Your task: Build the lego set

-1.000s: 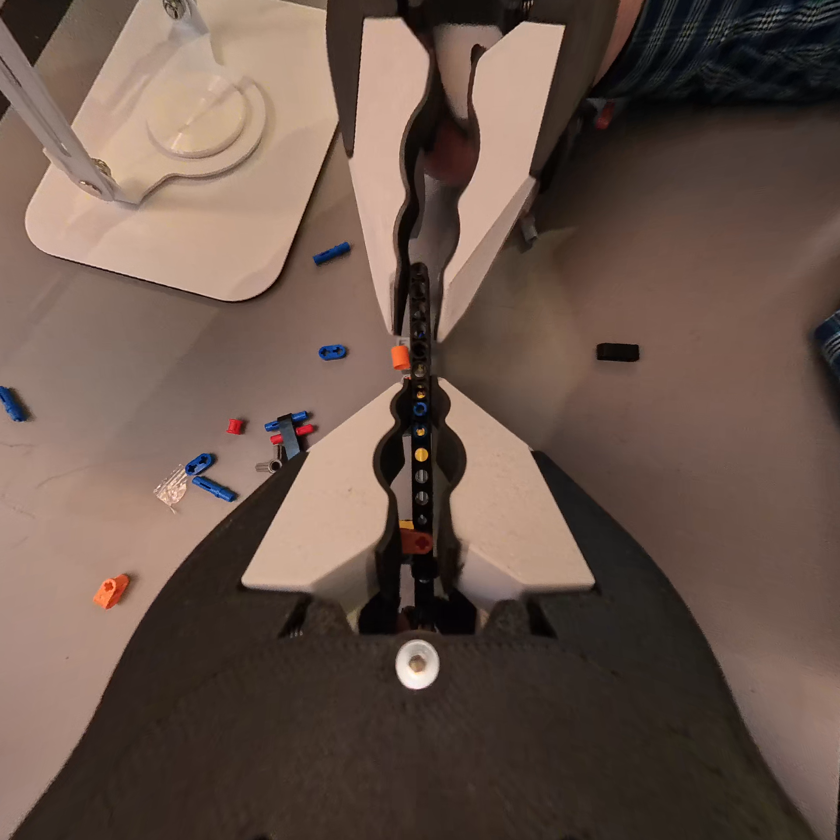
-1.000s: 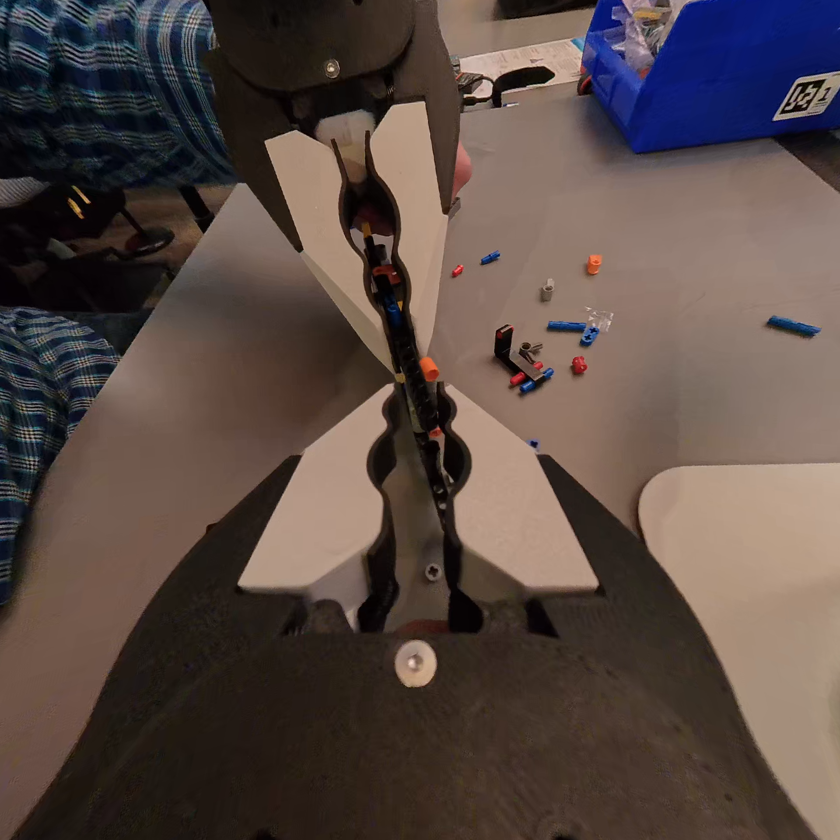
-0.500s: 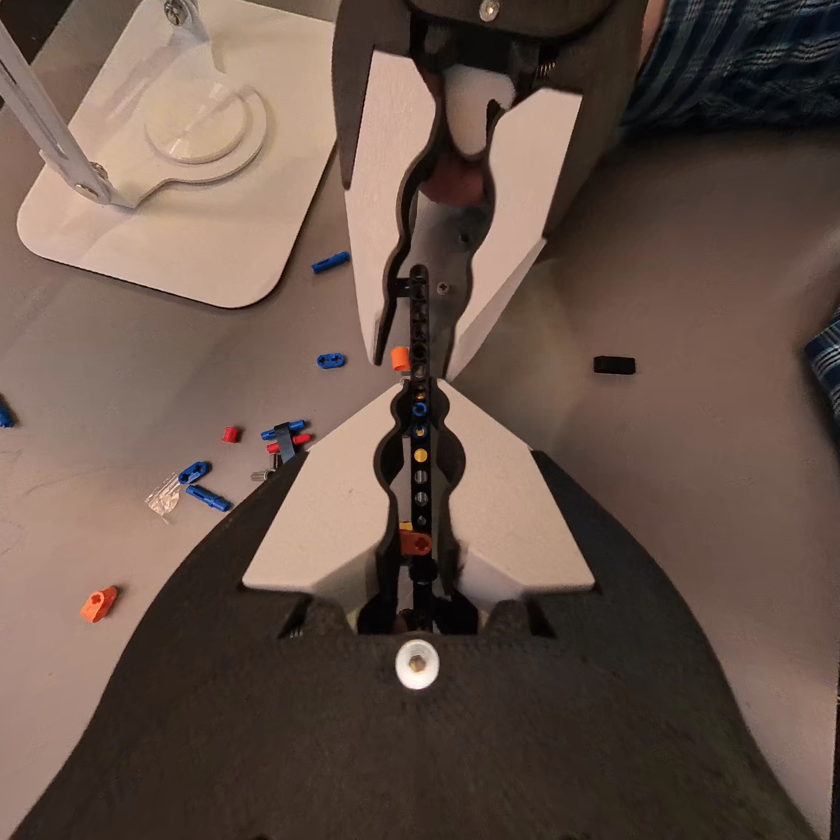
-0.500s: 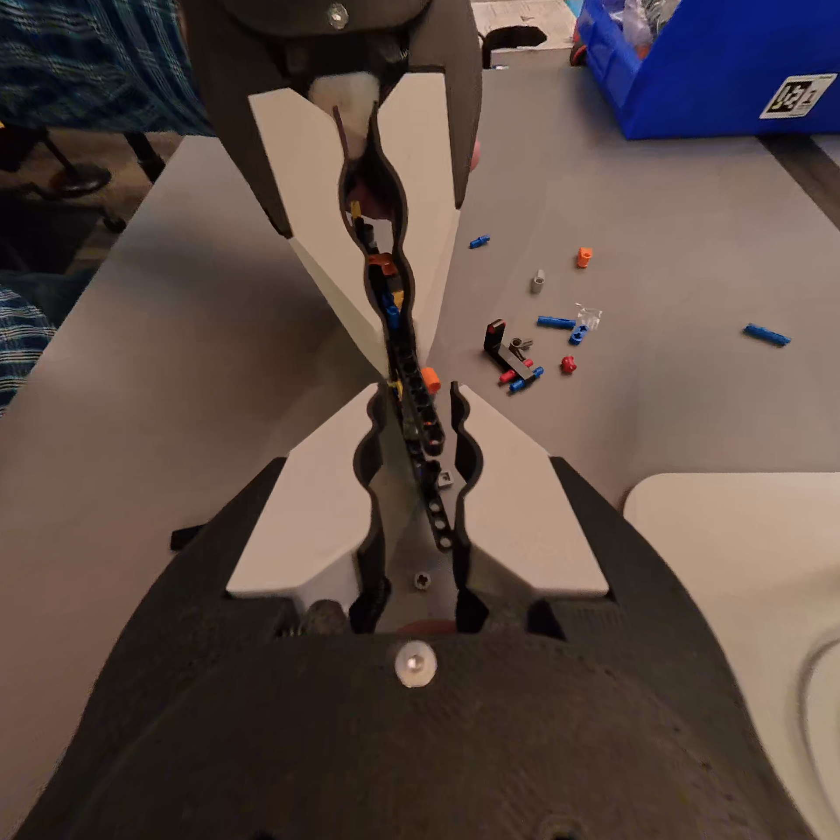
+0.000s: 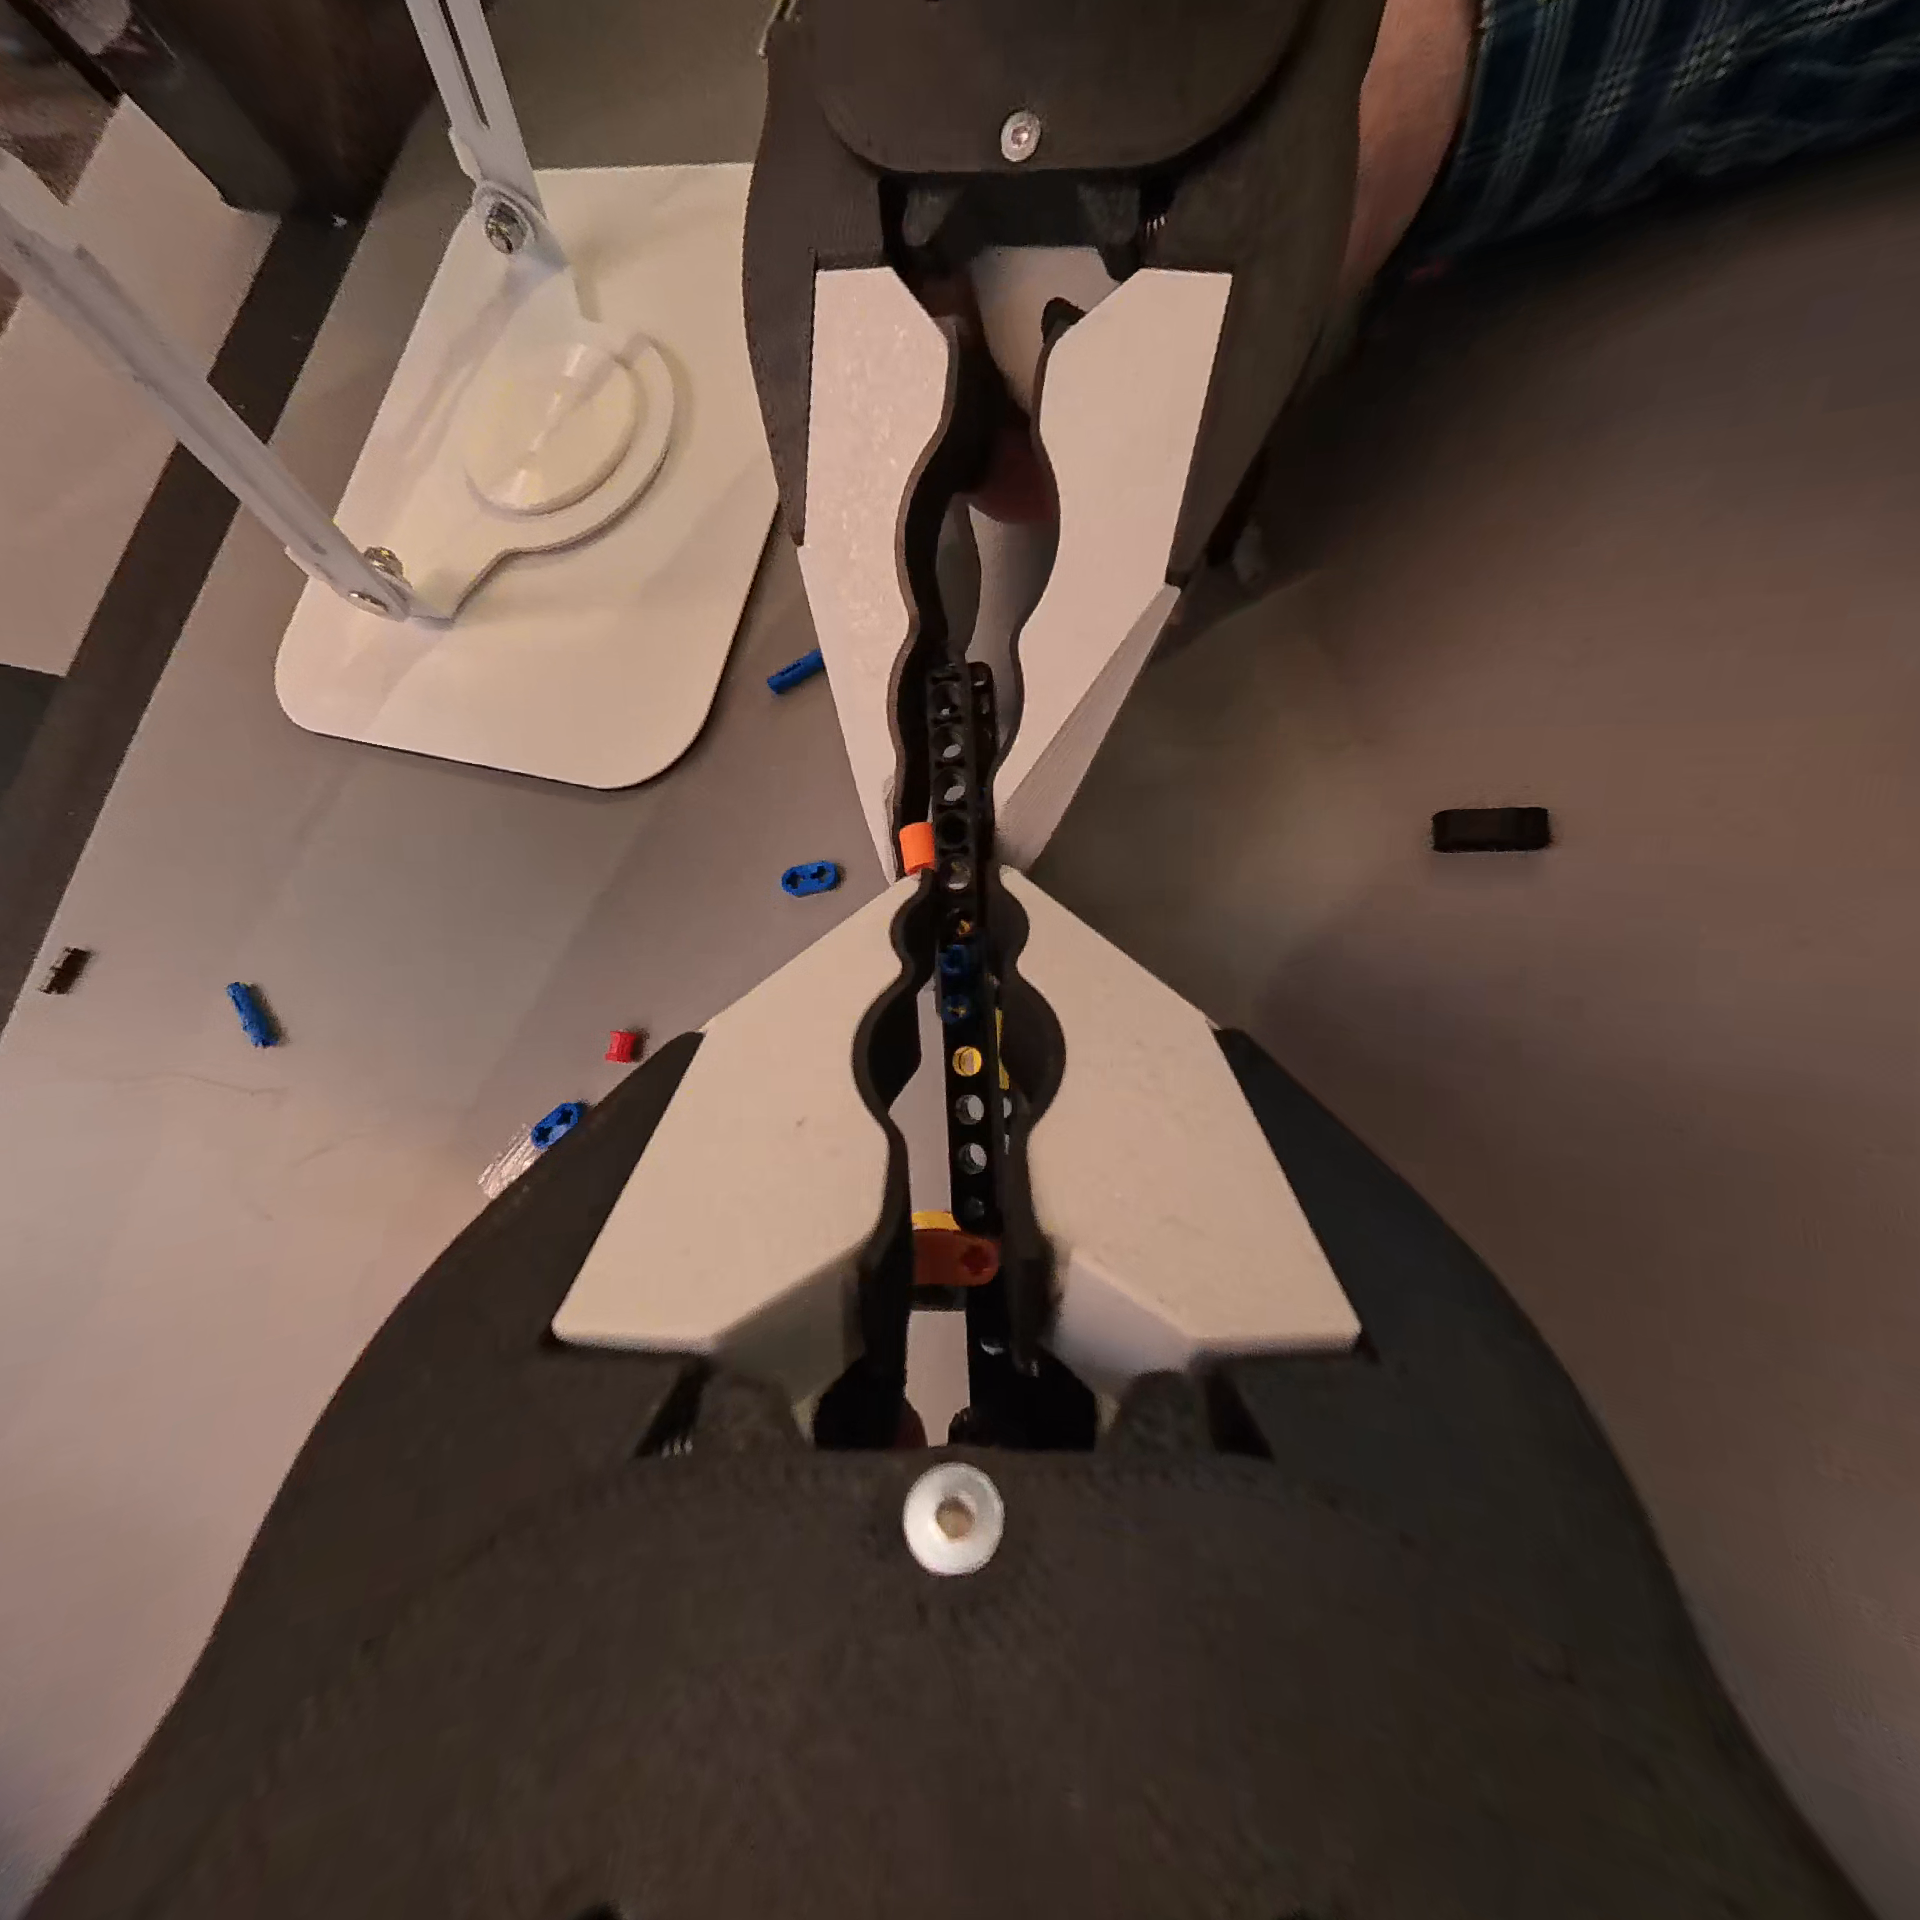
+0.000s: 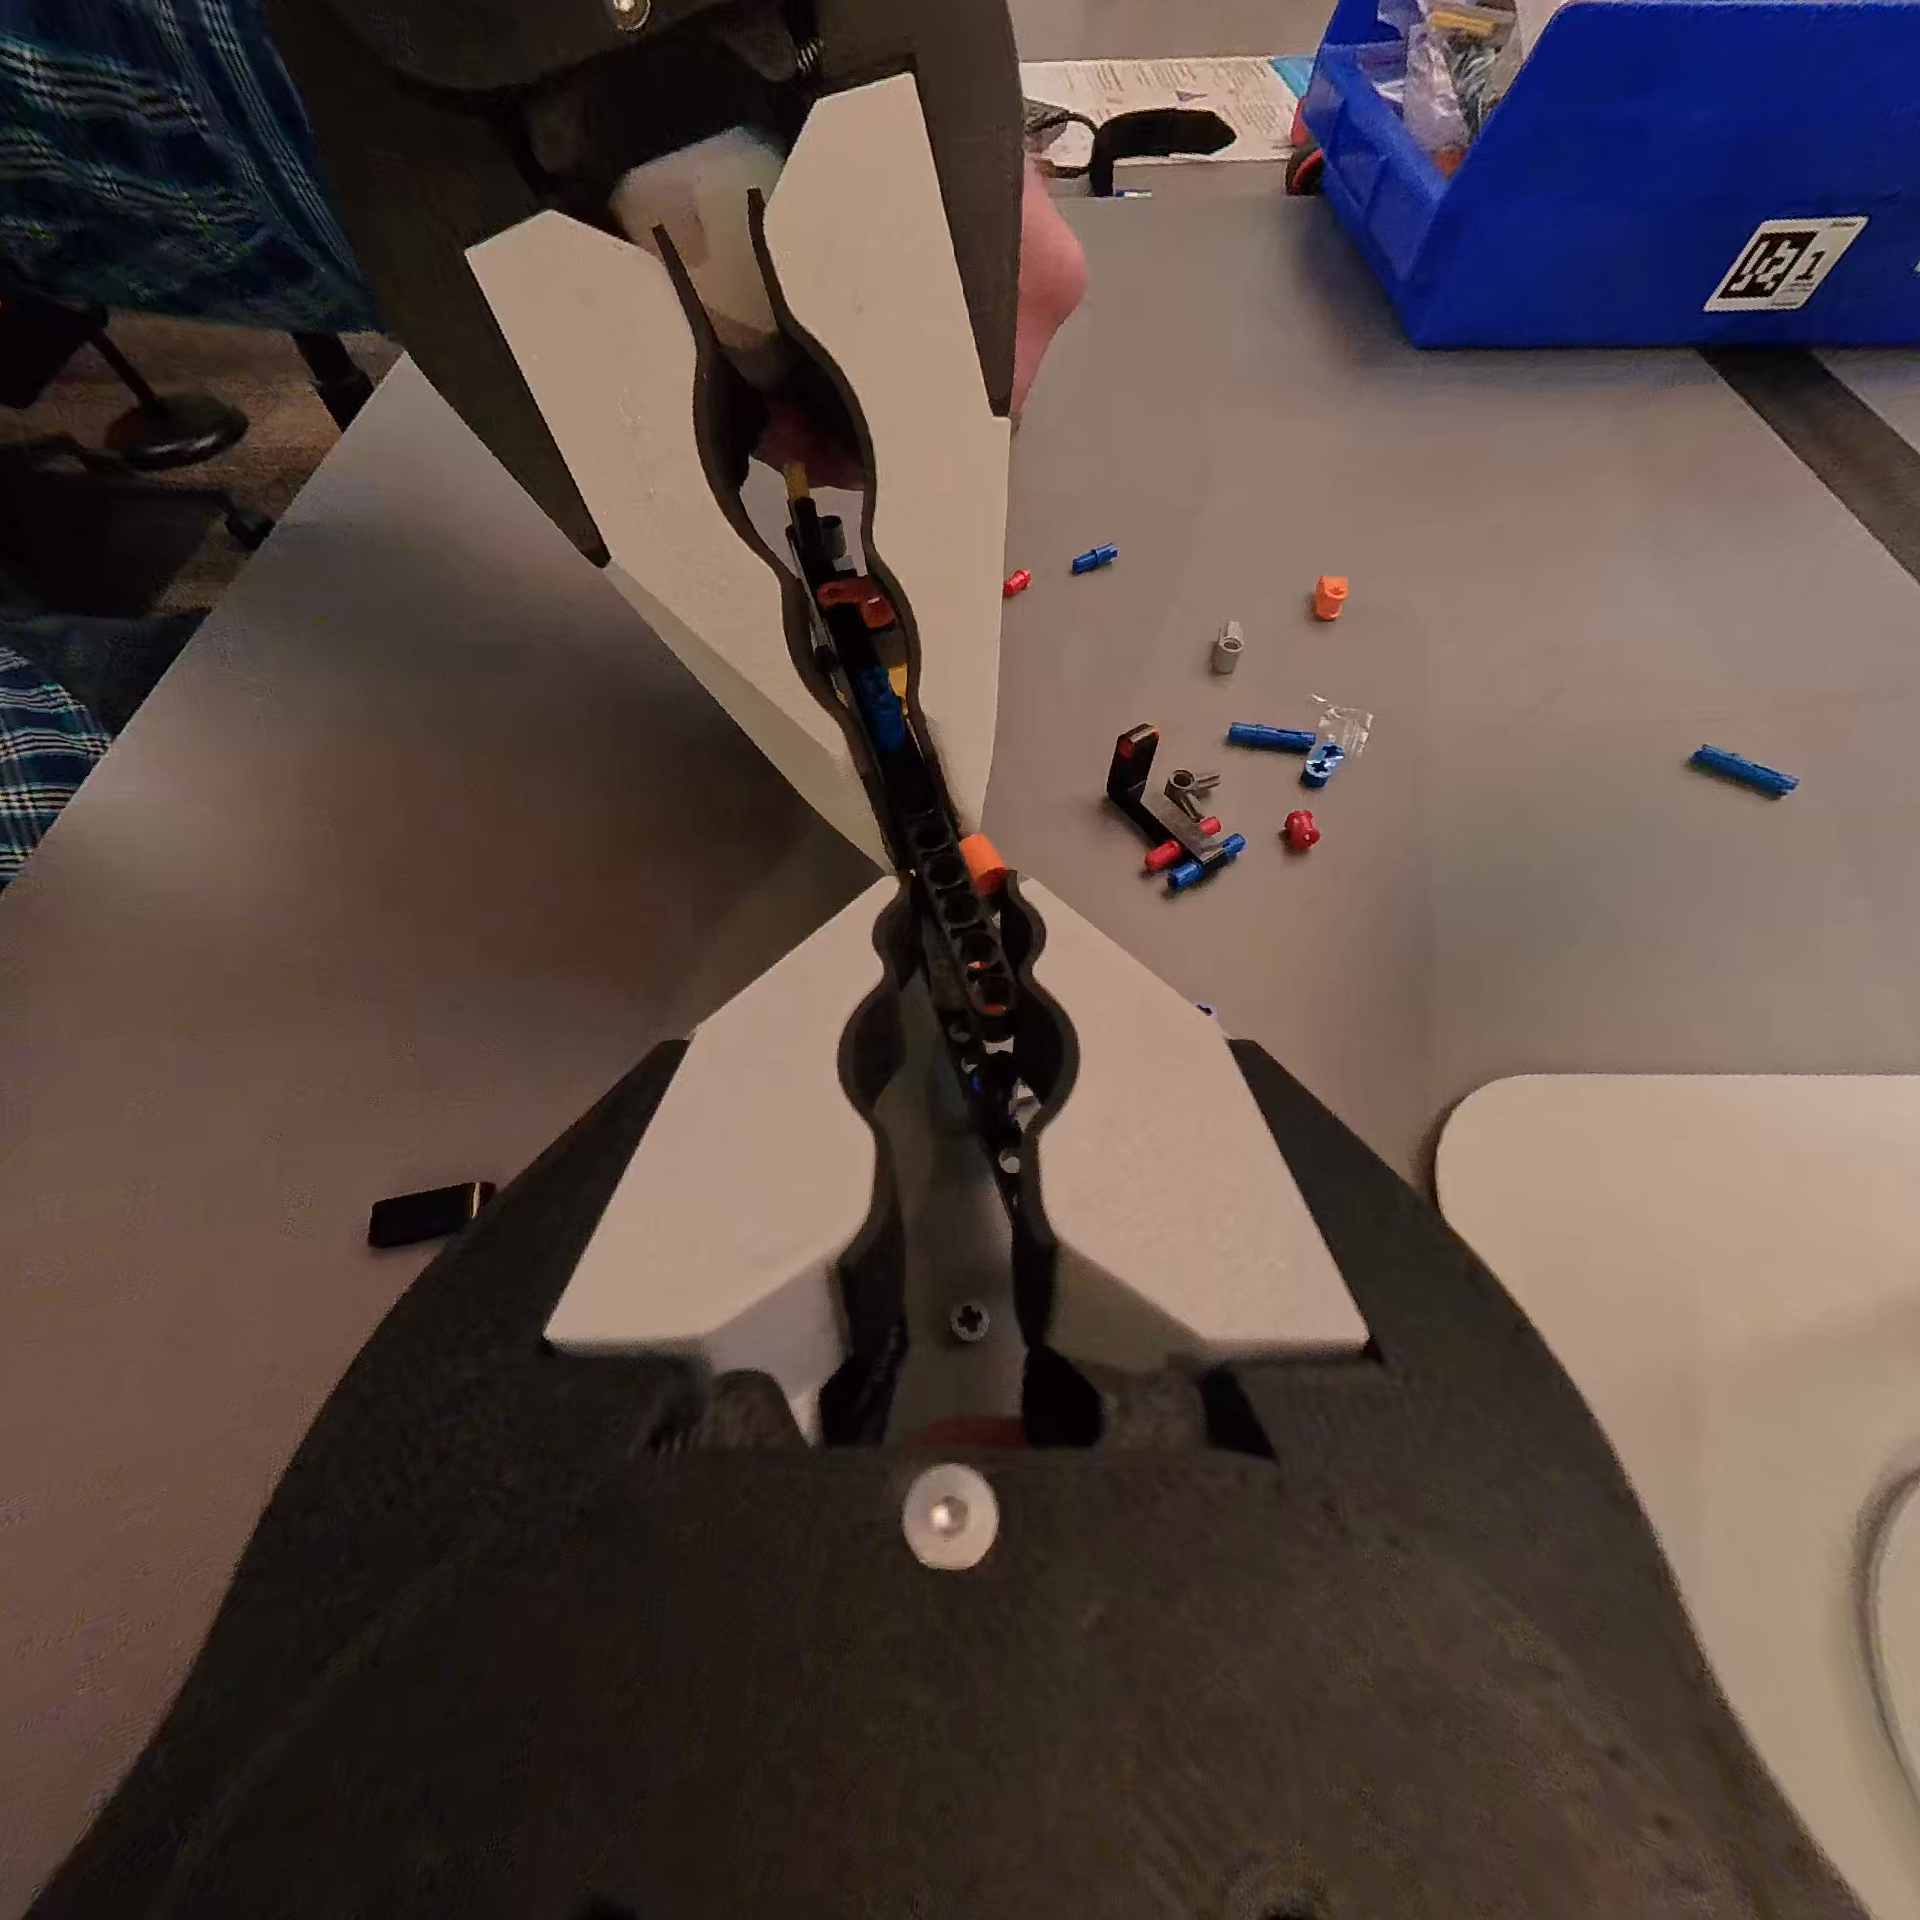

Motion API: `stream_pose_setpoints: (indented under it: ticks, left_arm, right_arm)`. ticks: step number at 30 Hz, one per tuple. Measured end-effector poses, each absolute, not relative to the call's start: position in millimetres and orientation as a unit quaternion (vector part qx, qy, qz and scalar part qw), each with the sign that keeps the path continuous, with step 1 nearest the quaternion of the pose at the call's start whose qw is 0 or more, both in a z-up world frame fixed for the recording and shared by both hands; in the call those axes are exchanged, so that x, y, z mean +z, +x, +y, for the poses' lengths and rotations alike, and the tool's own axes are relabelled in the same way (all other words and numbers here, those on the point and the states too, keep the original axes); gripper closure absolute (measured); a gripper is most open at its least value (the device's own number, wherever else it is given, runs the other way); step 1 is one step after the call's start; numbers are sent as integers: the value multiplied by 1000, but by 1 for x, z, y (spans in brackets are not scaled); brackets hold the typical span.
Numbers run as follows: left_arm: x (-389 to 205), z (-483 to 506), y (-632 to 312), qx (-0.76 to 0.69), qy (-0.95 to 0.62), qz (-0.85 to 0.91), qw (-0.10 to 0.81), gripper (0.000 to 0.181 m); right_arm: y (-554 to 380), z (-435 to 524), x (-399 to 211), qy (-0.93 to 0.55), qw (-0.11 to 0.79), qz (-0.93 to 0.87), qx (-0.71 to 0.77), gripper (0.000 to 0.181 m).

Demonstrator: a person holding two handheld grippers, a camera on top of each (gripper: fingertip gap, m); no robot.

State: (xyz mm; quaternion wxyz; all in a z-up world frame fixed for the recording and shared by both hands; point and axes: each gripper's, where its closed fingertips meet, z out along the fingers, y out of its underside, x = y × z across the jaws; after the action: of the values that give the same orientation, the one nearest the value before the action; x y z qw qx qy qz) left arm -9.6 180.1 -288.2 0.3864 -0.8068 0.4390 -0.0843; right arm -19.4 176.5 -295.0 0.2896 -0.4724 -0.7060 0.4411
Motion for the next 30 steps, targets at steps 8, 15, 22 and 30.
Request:
stream_pose_setpoints:
  ticks: [8, 15, 22, 30]
  left_arm:
    - [-290, 177, -11, -38, -808, 476, 346, 175]
    - [-292, 178, -12, -69, -818, 468, 329, 175]
    - [-292, 180, -13, -81, -821, 468, 317, 175]
    - [-292, 179, -12, -92, -823, 463, 315, 175]
  right_arm:
    - [-20, 174, -295, -466, 289, -711, 441, 169]
    - [-20, 175, -295, -472, 281, -710, 441, 169]
    - [-7, 181, -264, -469, 282, -662, 512, 173]
    - [-9, 183, -270, -472, 294, -667, 496, 181]
